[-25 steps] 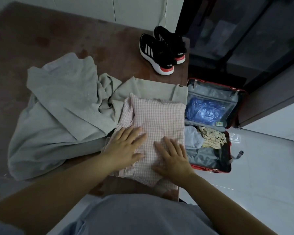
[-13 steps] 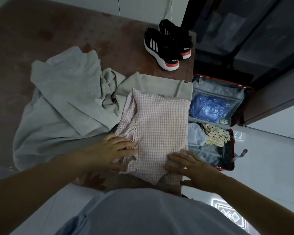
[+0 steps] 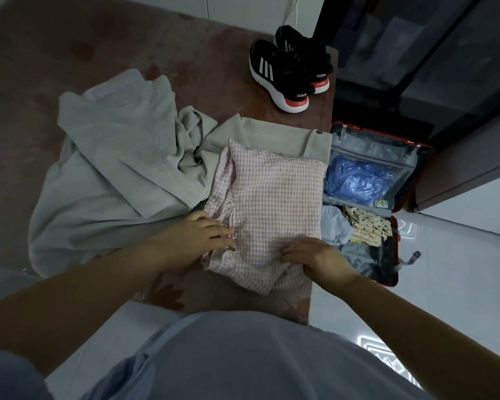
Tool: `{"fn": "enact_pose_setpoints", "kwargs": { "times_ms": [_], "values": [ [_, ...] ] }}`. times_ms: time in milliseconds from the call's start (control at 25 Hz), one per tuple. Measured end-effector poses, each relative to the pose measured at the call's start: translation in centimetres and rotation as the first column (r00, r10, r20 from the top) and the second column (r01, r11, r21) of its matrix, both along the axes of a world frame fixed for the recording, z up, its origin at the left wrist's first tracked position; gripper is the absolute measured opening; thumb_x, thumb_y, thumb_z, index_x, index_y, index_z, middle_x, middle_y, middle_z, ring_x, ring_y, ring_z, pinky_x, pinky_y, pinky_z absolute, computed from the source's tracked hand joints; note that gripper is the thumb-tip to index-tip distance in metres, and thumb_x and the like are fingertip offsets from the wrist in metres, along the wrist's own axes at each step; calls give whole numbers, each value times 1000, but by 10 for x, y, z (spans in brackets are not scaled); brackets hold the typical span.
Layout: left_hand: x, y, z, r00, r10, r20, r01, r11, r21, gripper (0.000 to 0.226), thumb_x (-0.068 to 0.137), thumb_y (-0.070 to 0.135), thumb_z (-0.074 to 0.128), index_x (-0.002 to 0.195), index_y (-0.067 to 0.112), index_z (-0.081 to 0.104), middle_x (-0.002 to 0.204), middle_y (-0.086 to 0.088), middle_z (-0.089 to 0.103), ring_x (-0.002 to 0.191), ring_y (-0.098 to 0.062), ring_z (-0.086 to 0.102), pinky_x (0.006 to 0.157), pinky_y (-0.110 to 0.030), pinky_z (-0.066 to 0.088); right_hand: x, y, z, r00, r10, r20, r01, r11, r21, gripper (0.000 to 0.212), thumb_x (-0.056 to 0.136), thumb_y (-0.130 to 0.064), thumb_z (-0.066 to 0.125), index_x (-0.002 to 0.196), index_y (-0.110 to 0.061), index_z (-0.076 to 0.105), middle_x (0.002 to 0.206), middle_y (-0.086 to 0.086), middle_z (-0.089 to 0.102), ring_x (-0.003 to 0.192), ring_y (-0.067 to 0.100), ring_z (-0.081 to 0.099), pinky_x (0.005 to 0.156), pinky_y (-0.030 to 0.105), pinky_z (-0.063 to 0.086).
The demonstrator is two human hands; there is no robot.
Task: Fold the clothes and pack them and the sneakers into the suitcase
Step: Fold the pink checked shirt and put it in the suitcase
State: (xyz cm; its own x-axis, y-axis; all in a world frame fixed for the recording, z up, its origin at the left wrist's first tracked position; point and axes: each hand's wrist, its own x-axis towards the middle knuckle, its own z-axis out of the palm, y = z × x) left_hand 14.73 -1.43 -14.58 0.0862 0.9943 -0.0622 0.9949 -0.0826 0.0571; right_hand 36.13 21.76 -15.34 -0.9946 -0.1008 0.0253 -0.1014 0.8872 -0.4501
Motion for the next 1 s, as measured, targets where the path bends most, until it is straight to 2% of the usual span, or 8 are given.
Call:
{"fn": "enact_pose_setpoints", "kwargs": {
  "times_ms": [160, 240, 360, 440, 640, 800, 880, 1000],
  "values": [
    [6, 11, 14, 963, 229, 145, -222, 973, -62, 30, 82, 18, 51, 106, 20, 68, 104, 2, 70, 87, -16, 64, 80, -26, 34, -2, 7, 27, 877, -311, 367, 398, 897, -192, 47, 77, 16, 48, 109, -10, 70, 102, 4, 71, 79, 3, 67, 67, 12, 46],
    [4, 16, 36, 765, 558, 322, -467, 824, -321, 32, 82, 27, 62, 113, 15, 60, 107, -2, 65, 90, -15, 57, 78, -24, 39, -5, 13, 48, 806, -296, 512, 515, 778, -361, 30, 83, 14, 52, 106, 2, 68, 99, 13, 70, 65, -6, 61, 60, 6, 45],
    [-17, 27, 75, 510, 538, 671, -262, 840, -475, 47, 76, 26, 69, 119, 21, 51, 115, 11, 59, 102, -1, 57, 88, -14, 45, -14, 24, 80, 747, -274, 606, 642, 536, -548, 13, 87, -10, 60, 96, -5, 68, 89, 8, 70, 69, 5, 61, 63, 7, 47],
    [-36, 46, 93, 463, 582, 668, -259, 810, -526, 38, 81, 14, 68, 113, 24, 51, 109, 14, 60, 98, -1, 58, 86, -15, 48, -30, 32, 82, 714, -382, 586, 698, 450, -557, 13, 88, -21, 60, 90, -10, 67, 81, -1, 68, 66, 3, 62, 63, 12, 48],
    [-61, 108, 82, 493, 751, 440, -645, 655, -394, 19, 80, 17, 64, 93, 13, 50, 84, 0, 54, 82, -21, 53, 69, -30, 40, -67, 46, 59, 516, -550, 657, 798, 29, -603, 43, 84, -48, 59, 108, -12, 63, 111, 4, 64, 103, 22, 59, 97, 38, 45],
    [-60, 123, 62, 579, 756, 305, -654, 654, -380, 18, 83, 16, 59, 92, 14, 43, 82, -4, 51, 78, -24, 48, 61, -30, 33, -47, 32, 47, 671, -499, 549, 727, 297, -619, 62, 75, -37, 75, 127, -17, 47, 118, -5, 59, 105, 12, 57, 87, 30, 48],
    [-57, 130, 64, 614, 746, 257, -674, 666, -320, 21, 86, 14, 56, 103, 16, 44, 99, -9, 57, 85, -26, 52, 66, -34, 39, -52, 30, 33, 528, -681, 507, 827, 276, -490, 50, 77, -32, 74, 118, -10, 53, 110, 1, 61, 97, 18, 59, 79, 31, 47],
    [-32, 132, 67, 762, 631, 148, -648, 745, 159, 39, 87, 6, 47, 124, 14, 51, 124, -10, 56, 112, -32, 50, 94, -39, 33, -69, 38, 17, 338, -757, 560, 929, 171, -330, 45, 85, -37, 64, 104, 4, 58, 96, 14, 63, 80, 24, 56, 63, 29, 41]
  ]
}}
